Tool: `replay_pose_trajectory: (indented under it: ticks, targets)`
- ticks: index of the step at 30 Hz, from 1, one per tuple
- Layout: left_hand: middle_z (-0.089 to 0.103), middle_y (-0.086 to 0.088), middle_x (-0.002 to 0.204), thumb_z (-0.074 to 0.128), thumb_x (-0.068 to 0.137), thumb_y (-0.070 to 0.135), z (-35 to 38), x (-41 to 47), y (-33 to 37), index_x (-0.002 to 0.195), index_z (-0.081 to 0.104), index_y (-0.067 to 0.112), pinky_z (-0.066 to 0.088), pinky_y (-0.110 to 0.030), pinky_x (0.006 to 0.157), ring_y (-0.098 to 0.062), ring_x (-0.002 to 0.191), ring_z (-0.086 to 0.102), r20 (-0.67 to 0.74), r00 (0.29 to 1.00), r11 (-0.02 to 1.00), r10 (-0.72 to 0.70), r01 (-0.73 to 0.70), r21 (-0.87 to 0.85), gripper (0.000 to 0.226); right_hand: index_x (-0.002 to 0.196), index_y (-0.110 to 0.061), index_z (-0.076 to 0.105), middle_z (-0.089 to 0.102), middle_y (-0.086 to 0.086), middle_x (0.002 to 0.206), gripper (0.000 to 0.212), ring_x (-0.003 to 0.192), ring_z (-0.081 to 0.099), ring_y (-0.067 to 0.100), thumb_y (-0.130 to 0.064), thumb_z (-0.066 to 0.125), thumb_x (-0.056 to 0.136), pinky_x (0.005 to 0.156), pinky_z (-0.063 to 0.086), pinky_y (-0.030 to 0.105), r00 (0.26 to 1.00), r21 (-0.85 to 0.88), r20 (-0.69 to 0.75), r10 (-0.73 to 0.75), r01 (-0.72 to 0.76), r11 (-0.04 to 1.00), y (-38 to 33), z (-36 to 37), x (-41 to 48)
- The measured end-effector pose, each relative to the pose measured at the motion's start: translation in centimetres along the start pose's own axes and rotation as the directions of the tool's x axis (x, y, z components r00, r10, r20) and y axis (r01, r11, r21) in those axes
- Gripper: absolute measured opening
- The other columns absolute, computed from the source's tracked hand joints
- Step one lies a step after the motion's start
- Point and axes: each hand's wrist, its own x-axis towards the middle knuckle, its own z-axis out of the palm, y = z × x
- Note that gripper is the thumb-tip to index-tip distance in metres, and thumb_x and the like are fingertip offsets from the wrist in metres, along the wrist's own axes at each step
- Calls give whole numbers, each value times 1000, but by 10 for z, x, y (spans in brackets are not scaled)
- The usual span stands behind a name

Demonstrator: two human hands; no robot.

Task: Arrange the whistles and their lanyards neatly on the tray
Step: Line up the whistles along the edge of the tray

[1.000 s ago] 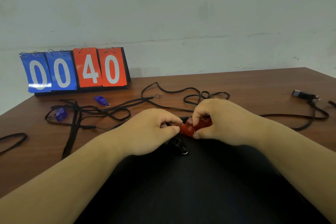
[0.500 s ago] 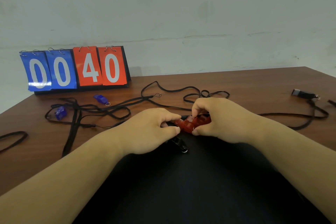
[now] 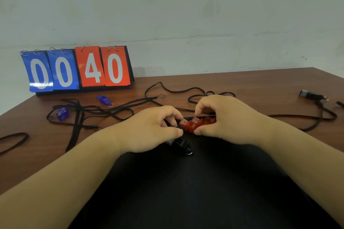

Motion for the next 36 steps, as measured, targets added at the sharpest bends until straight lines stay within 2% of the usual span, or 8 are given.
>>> replay_pose_trajectory:
  ticks: [2, 5, 9, 15, 19, 22, 29, 36]
  targets:
    - [67, 13, 107, 77, 89, 35, -5, -2, -3, 119, 63, 40, 58, -34, 90, -7, 92, 71, 38, 999, 999, 19, -17, -45, 33, 95, -37, 67, 65, -19, 94, 25, 87, 61, 0, -48, 82, 78, 76, 51, 19, 998, 75, -8, -62, 62, 995, -5, -3, -4]
    - [71, 15, 101, 84, 84, 27, -8, -5, -7, 108, 69, 37, 57, -24, 80, -4, 89, 69, 92, 994, 998, 56, -53, -35, 30, 89, -35, 70, 67, -14, 86, 21, 80, 64, 2, -46, 83, 77, 69, 53, 19, 986, 156, 102, -134, 117, 981, -13, -3, -9]
    - [73, 16, 93, 83, 85, 23, -5, -4, -8, 101, 73, 33, 56, -21, 77, -3, 85, 71, 63, 996, 998, 61, -59, -36, 22, 95, -38, 69, 65, -14, 88, 26, 83, 62, 0, -53, 80, 77, 70, 53, 20, 970, 92, 198, -142, 126, 988, -18, 0, -9]
    - [69, 16, 97, 81, 86, 28, 1, 1, -6, 100, 68, 39, 56, -20, 78, 3, 85, 68, -31, 999, 998, 33, -32, 49, 22, 92, -38, 69, 61, -17, 87, 15, 84, 56, -11, -46, 77, 84, 63, 42, 13, 979, 8, 174, -110, 111, 994, -14, 3, -6]
    - [62, 19, 104, 78, 88, 31, 3, 1, -6, 104, 68, 40, 56, -26, 85, 0, 90, 66, -98, 994, 988, 40, -24, 155, 21, 98, -39, 71, 56, -18, 99, 15, 89, 56, -1, -45, 76, 86, 76, 42, 13, 984, -34, 142, -103, 109, 993, -13, 6, -4]
    - [57, 18, 108, 77, 89, 31, 2, 2, -4, 106, 68, 39, 54, -26, 86, -2, 94, 63, -123, 992, 981, 32, -8, 191, 20, 105, -42, 71, 52, -18, 107, 20, 101, 51, 2, -48, 75, 86, 89, 45, 22, 987, -66, 132, -96, 105, 992, -12, 7, -2]
    - [54, 19, 101, 77, 89, 35, 3, 5, -5, 100, 61, 42, 41, -14, 70, 0, 88, 58, -216, 976, 972, 2, 49, 231, 20, 100, -45, 68, 49, -19, 120, 22, 112, 42, 7, -50, 78, 82, 94, 39, 26, 996, -99, 50, -76, 81, 992, -10, 12, 4]
    - [59, 20, 94, 76, 90, 33, 5, 9, -9, 102, 65, 39, 43, -15, 71, 1, 85, 57, -252, 967, 970, -34, 92, 224, 17, 90, -37, 65, 53, -16, 116, 20, 110, 49, 9, -50, 78, 82, 95, 45, 28, 997, -93, 11, -79, 79, 993, -7, 15, 8]
